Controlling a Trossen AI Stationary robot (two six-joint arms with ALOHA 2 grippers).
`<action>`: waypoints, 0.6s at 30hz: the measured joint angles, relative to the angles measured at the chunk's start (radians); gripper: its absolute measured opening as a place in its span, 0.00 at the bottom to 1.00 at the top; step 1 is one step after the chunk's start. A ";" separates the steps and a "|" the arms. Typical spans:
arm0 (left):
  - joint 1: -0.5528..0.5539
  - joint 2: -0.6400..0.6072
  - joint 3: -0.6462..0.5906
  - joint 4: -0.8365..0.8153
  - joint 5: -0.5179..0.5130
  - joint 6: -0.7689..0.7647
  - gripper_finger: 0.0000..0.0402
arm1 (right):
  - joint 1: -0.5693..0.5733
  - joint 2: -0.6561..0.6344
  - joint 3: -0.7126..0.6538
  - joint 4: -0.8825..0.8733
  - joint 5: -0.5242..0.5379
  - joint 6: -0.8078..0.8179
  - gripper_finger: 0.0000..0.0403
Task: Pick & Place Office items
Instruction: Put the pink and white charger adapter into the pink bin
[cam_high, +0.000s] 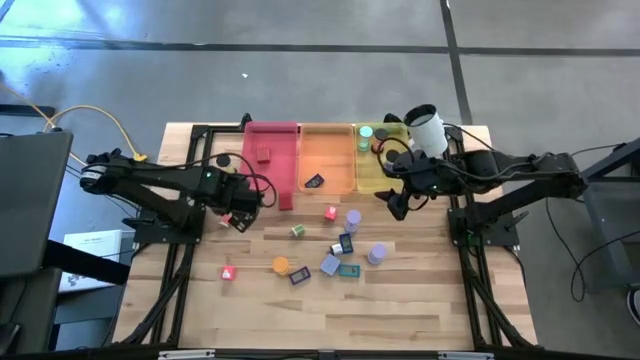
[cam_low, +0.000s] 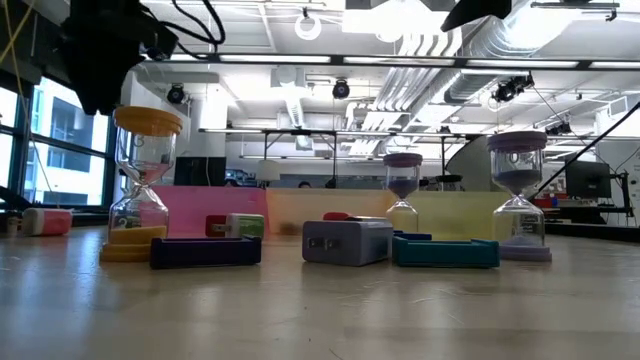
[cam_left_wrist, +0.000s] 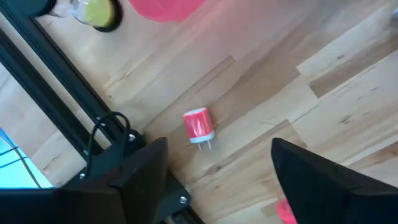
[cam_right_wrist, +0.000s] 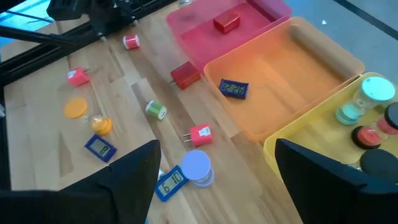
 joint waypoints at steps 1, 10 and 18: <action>0.012 0.000 0.000 -0.001 0.000 0.018 0.73 | -0.005 0.000 0.000 0.000 0.000 -0.002 0.76; 0.054 0.000 -0.001 -0.011 -0.144 0.130 0.80 | -0.066 0.000 0.000 0.000 0.000 -0.045 0.76; 0.078 0.000 -0.019 -0.005 -0.137 0.123 0.80 | -0.107 0.000 0.000 0.000 0.000 -0.079 0.76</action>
